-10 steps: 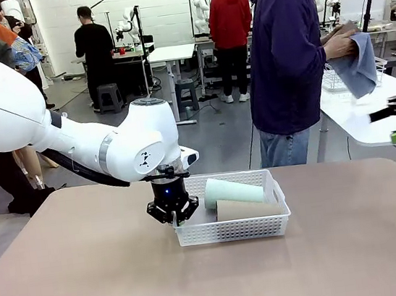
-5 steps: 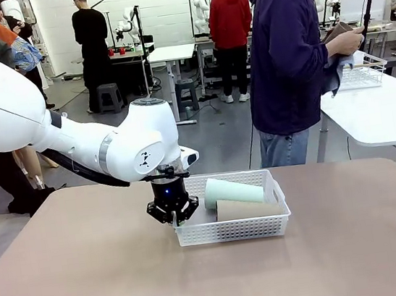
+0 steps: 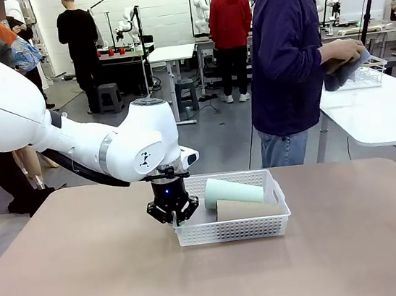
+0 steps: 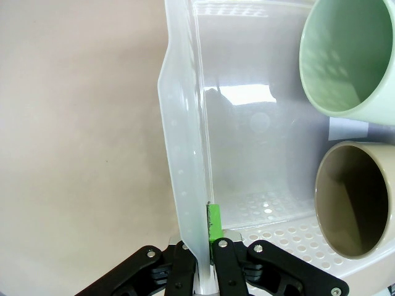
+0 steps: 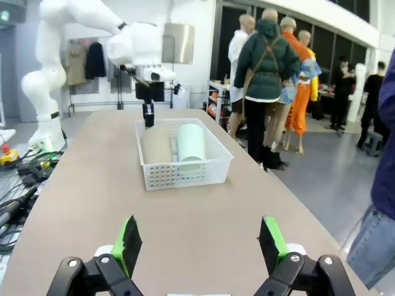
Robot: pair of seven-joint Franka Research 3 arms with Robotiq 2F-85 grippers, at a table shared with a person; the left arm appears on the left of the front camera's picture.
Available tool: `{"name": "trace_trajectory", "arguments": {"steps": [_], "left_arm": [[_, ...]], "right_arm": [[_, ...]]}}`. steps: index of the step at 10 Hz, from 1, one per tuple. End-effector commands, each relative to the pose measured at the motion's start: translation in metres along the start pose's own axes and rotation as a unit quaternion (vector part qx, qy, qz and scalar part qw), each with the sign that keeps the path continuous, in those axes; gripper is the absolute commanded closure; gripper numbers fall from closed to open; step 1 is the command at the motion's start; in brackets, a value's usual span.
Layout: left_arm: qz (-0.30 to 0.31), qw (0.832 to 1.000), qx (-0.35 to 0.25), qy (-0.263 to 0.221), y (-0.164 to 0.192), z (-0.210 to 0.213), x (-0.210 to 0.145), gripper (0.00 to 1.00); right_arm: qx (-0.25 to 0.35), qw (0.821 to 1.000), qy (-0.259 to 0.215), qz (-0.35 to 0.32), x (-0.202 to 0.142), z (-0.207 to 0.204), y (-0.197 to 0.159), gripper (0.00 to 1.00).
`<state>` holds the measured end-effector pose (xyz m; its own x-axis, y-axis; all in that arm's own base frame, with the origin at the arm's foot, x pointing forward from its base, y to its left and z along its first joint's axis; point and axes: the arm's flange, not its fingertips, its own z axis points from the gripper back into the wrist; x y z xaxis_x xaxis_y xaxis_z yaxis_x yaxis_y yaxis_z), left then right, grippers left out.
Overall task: Clean and organize the cups into the basket.
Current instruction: Pick up the Reusable plastic cup from the right side of the table and stack it inside the Organizing basket in the center of the table.
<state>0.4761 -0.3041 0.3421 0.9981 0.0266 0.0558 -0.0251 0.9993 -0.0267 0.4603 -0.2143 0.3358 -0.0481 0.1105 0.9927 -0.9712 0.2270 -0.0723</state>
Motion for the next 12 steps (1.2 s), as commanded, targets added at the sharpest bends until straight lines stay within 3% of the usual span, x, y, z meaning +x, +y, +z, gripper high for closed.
{"name": "trace_trajectory", "arguments": {"steps": [1, 3, 4, 12], "left_arm": [[-0.002, 1.000, 0.001, 0.000, -0.0002, 0.0003, -0.0016, 1.00], [-0.002, 1.000, 0.001, 0.000, -0.0002, 0.0003, -0.0016, 1.00], [-0.002, 1.000, 0.001, 0.000, -0.0002, 0.0003, -0.0016, 1.00], [-0.002, 1.000, 0.001, 0.000, -0.0002, 0.0003, -0.0016, 1.00]], "right_arm": [[0.036, 0.999, 0.004, 0.005, 0.0005, -0.0024, -0.0033, 0.00], [0.040, 0.999, 0.027, -0.001, 0.0060, -0.0067, -0.0052, 0.00], [0.024, 1.000, 0.006, 0.002, 0.0038, -0.0043, -0.0009, 0.00], [0.024, 1.000, 0.006, 0.002, 0.0038, -0.0043, -0.0009, 0.00]]}}
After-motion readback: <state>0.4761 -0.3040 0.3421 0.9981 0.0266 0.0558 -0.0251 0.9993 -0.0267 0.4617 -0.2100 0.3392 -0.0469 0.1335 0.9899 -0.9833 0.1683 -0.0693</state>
